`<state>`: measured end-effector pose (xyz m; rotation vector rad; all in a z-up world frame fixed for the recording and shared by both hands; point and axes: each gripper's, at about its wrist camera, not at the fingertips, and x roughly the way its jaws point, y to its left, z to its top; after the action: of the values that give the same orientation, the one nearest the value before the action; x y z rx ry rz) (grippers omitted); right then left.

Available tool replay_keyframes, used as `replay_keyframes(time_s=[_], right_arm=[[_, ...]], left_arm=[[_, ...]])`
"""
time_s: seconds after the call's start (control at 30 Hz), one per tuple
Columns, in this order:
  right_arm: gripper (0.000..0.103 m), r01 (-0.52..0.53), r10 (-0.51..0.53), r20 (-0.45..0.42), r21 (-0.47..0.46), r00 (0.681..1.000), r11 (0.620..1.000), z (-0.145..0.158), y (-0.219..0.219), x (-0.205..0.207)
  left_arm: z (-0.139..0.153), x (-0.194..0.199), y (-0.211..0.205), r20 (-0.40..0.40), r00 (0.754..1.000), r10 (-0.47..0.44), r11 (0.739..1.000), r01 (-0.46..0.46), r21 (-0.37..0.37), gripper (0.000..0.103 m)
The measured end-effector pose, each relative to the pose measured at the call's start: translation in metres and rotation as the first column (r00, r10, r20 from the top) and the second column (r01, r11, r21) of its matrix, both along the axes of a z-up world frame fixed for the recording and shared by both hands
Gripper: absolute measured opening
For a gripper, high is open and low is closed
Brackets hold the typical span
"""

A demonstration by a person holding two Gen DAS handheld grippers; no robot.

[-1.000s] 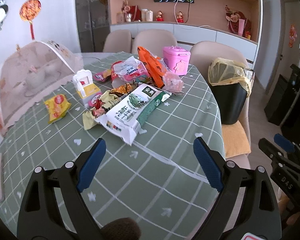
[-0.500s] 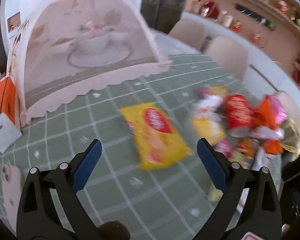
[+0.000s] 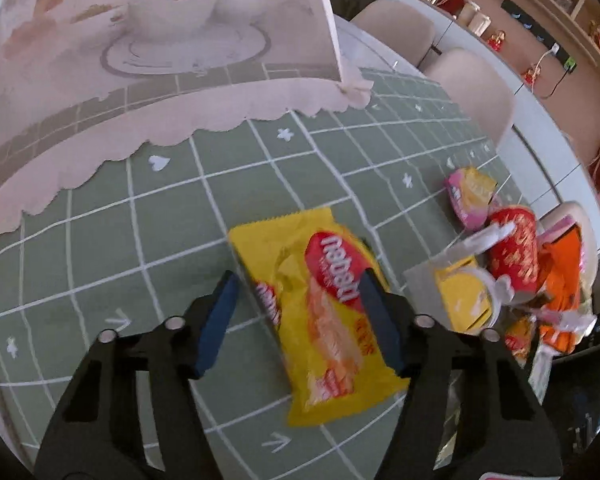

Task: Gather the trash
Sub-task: 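Grasp the yellow nabati wafer pack with the left tool while the right tool grasps the orange chip bag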

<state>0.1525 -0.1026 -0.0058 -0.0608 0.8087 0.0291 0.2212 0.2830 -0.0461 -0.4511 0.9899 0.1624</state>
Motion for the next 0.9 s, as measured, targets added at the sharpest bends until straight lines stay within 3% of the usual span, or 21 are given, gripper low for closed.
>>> replay_keyframes(time_s=[0.13,0.3,0.47,0.57,0.73,0.8,0.9], right_arm=[[0.057,0.017,-0.017,0.012,-0.014,1.0,1.0,0.008,-0.004,0.017],[0.057,0.014,-0.014,0.043,0.01,0.999,1.0,0.029,-0.001,0.046],[0.057,-0.225,0.224,0.021,0.046,0.974,0.973,0.033,0.018,0.095],[0.057,-0.303,0.303,0.019,0.089,0.953,0.949,0.024,0.028,0.124],[0.057,-0.353,0.386,-0.109,0.234,0.916,0.906,-0.007,0.035,0.168],[0.057,-0.359,0.407,-0.178,0.248,0.896,0.9,-0.025,0.04,0.178],[0.057,-0.429,0.475,-0.222,0.224,0.852,0.875,-0.04,0.051,0.173]], left_arm=[[-0.001,0.004,-0.004,0.003,1.0,-0.03,0.997,0.03,-0.077,0.02],[0.008,-0.013,-0.026,0.031,0.995,-0.093,0.991,0.095,-0.095,0.017],[0.024,-0.048,-0.055,0.072,0.99,-0.123,0.989,0.128,-0.079,0.017],[0.03,-0.065,-0.065,0.077,0.993,-0.093,0.993,0.098,-0.066,0.017],[0.047,-0.098,-0.078,0.075,0.997,0.001,0.999,0.003,-0.054,0.017],[0.056,-0.109,-0.082,0.085,0.996,0.034,0.999,-0.033,-0.008,0.017],[0.061,-0.12,-0.084,0.092,0.993,0.078,0.997,-0.077,-0.015,0.017]])
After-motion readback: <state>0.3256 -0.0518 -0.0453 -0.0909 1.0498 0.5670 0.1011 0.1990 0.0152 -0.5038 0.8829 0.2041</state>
